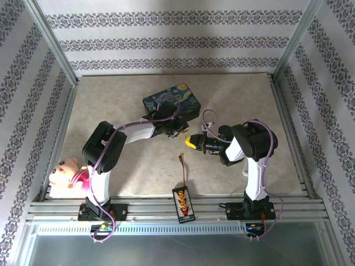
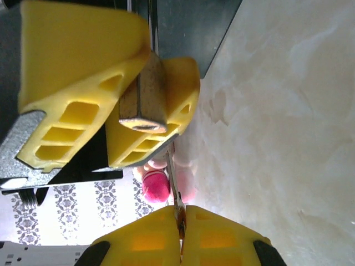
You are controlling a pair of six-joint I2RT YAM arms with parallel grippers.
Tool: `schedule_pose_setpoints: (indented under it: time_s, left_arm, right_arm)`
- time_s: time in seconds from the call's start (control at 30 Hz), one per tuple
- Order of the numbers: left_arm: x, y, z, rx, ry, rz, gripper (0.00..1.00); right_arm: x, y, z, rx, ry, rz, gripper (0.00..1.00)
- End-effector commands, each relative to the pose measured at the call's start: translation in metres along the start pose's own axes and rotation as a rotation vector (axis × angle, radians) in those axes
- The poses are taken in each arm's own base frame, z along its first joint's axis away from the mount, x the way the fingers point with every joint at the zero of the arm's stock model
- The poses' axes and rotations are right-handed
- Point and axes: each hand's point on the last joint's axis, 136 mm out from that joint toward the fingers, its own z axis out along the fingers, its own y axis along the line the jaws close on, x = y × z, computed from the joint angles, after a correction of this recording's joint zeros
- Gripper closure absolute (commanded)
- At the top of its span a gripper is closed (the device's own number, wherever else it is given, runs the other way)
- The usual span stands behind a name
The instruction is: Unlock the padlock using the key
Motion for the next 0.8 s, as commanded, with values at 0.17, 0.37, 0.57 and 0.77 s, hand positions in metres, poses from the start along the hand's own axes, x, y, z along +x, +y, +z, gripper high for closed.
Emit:
schedule_pose_setpoints:
  time_s: [0.17,0.37,0.57,0.77]
  left_arm:
    - [0.022,0.032,0.006,-0.135,0.089,0.053,1.0]
    - [0.02,0.032,0.003,-0.14,0.077,0.09,1.0]
    - [0.019,0.032,0.001,-0.152,0.074,0.125,1.0]
    - [0.019,0.031,0.001,-0.153,0.073,0.124,1.0]
  right_arm:
    - [0.009,0.001,0.0,-0.028,0.076,-0.048,1.0]
    - [0.001,-0.002,0.002,-0.025,0.057,-0.049,1.0]
    - [-0.004,-0.002,0.004,-0.022,0.04,-0.049,1.0]
    - [-0.009,-0.003,0.003,-0.015,0.011,-0.057,1.0]
